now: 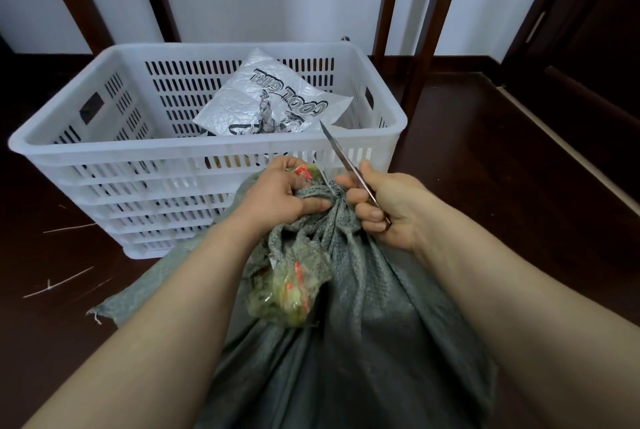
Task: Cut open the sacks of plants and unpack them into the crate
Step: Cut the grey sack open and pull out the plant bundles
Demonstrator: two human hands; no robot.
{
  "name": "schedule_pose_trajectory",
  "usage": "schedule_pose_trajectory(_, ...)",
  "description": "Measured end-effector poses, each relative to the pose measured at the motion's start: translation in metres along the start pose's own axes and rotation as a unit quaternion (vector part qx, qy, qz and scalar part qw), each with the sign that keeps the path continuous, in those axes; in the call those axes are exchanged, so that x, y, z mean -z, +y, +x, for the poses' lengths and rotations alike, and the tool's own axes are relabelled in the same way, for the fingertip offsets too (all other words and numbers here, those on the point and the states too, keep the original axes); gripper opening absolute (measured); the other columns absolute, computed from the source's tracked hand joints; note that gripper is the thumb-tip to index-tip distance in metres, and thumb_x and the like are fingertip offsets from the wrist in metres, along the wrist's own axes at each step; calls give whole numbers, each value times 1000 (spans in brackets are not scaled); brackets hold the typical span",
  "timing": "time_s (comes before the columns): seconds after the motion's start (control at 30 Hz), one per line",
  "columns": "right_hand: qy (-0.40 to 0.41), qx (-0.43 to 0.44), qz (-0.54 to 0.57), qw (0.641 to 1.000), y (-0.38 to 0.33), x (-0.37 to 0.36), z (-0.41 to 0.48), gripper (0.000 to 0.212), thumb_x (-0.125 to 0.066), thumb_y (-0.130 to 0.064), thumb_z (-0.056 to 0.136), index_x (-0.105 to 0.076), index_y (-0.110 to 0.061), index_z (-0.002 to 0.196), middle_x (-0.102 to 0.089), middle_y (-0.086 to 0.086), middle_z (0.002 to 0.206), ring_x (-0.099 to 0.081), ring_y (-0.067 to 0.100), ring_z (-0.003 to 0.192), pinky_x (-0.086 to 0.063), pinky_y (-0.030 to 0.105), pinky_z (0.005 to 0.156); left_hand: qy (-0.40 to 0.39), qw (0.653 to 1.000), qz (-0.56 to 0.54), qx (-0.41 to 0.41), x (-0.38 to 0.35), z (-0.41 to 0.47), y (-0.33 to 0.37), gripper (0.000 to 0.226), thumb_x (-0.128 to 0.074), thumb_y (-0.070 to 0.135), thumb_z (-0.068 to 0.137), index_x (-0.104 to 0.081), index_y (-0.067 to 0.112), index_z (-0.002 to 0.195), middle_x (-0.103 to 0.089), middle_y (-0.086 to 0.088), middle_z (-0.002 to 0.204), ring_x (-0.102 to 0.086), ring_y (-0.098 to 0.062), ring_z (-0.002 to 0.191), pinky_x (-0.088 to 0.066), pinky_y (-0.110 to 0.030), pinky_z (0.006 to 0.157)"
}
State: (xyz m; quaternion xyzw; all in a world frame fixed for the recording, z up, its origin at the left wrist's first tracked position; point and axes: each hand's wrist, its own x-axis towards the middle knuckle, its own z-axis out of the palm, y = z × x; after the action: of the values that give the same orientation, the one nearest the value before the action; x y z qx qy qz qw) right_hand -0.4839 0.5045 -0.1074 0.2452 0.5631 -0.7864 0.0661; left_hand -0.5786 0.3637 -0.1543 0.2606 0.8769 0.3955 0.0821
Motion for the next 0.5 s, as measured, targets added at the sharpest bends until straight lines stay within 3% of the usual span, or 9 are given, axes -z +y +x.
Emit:
schedule_pose_trajectory(0.17,48,47,-27,997,11,8,10,31,-38,-30,103,-56,-9,88,-41,0,59,-41,7,38,-31,17,34,-2,1000,-2,-12,2,-4,1,34,-80,25,71,-72,-4,87,-41,0,115,-42,-7,102,-30,-9,76)
schedule_pose_trajectory(0.3,51,77,-99,991,14,14,12,26,-37,-20,103,-51,-10,84,-55,3,73,-56,4,46,-37,17,37,-8,1000,9,-17,3,-6,2,30,-80,26,71,-71,0,84,-39,3,115,-39,-5,105,-27,-7,77)
schedule_pose_trajectory(0.5,74,81,-216,970,12,28,11,23,-44,-23,100,-55,-12,83,-64,-2,70,-41,9,46,-27,21,38,-17,1000,14,-12,2,-5,4,37,-80,28,71,-73,2,96,-38,4,118,-42,-7,103,-31,-9,81)
